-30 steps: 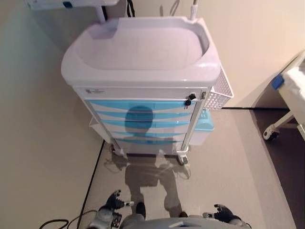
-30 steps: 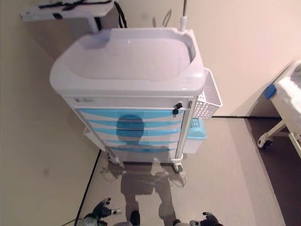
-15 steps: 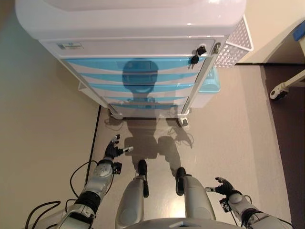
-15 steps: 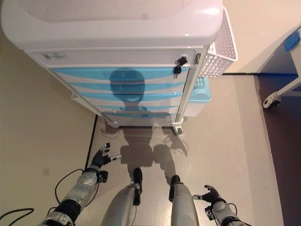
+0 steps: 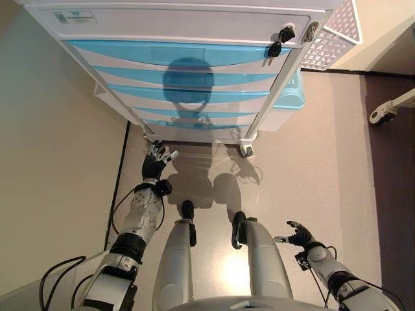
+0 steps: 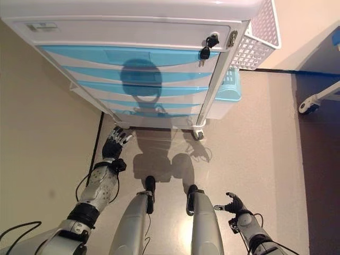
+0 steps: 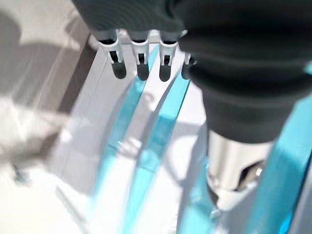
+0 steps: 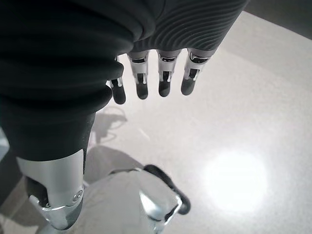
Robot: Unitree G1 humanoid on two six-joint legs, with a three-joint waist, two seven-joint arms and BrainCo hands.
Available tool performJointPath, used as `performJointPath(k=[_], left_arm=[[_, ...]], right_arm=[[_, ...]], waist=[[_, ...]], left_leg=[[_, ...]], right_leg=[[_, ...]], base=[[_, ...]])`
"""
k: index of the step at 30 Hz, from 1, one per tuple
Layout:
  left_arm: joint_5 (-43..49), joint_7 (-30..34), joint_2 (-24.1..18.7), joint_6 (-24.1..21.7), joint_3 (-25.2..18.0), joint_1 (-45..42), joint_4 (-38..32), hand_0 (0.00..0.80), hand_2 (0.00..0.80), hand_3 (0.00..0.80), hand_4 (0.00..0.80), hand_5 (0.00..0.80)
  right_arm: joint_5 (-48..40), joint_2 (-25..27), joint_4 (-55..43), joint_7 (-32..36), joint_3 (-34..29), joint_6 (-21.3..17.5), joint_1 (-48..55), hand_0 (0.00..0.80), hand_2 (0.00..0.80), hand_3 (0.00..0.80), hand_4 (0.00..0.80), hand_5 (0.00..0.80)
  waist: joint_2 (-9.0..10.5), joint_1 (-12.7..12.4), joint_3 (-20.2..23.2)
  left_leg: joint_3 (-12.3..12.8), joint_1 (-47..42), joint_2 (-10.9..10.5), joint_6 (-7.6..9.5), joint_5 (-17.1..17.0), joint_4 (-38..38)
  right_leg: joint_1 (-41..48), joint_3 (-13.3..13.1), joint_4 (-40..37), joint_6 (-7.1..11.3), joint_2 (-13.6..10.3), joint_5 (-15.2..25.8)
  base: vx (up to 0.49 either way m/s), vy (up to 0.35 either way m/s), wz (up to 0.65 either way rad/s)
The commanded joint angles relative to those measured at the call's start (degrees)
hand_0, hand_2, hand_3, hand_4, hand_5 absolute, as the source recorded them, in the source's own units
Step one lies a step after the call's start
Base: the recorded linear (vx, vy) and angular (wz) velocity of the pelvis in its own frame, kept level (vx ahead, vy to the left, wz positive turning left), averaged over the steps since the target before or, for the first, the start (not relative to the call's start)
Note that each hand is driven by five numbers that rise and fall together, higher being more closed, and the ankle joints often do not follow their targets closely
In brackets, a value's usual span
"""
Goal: Open the drawer and pick up the medicine
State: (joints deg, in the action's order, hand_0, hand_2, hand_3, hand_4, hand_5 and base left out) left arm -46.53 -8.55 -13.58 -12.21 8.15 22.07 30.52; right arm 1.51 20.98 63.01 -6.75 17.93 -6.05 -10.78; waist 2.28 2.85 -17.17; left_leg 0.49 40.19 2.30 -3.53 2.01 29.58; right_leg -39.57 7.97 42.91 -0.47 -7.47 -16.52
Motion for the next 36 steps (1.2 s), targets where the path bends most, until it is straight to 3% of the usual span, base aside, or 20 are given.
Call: performJointPath(k=[1, 16, 36], left_arm=[[-6.80, 1.04, 1.04, -4.00, -0.75, 3.65, -0.43, 0.000, 0.000, 0.000, 0.000, 0.000], [-26.19, 6.99, 3.98, -5.04, -3.85, 14.07, 4.68, 0.000, 0.000, 0.000, 0.000, 0.000], [-25.83, 10.91, 0.24, -6.46, -2.05, 18.13, 0.85, 0.000, 0.000, 0.000, 0.000, 0.000]], right_arm=[[-1.02, 2.12, -0.12, -0.10, 1.55, -0.98, 4.15, 0.000, 0.000, 0.000, 0.000, 0.000], [-2.31, 1.19, 1.11, 1.09, 2.18, -1.15, 5.72, 0.000, 0.000, 0.000, 0.000, 0.000], [-2.57, 0.93, 2.01, 3.23, 3.43, -2.26, 4.82, 0.000, 0.000, 0.000, 0.000, 0.000]], waist=[[0.59, 1.63, 4.25], [1.65, 4.42, 5.93], [1.85, 5.20, 7.78]], left_leg=[[2.91, 0.49, -2.62, 6.01, 10.66, 8.24], [4.39, 5.03, -1.09, 6.05, 13.57, 12.08], [5.85, 7.65, -0.37, 6.85, 13.78, 11.85]], right_leg=[[-0.93, -1.57, -4.89, 1.74, 0.91, 6.47], [-6.61, -2.72, -2.46, 2.19, 1.73, 5.69], [-9.56, -3.68, -4.55, 2.74, 3.14, 8.03]], base=[[0.000, 0.000, 0.00], [0.021, 0.019, -0.07], [-0.002, 0.017, -0.06]])
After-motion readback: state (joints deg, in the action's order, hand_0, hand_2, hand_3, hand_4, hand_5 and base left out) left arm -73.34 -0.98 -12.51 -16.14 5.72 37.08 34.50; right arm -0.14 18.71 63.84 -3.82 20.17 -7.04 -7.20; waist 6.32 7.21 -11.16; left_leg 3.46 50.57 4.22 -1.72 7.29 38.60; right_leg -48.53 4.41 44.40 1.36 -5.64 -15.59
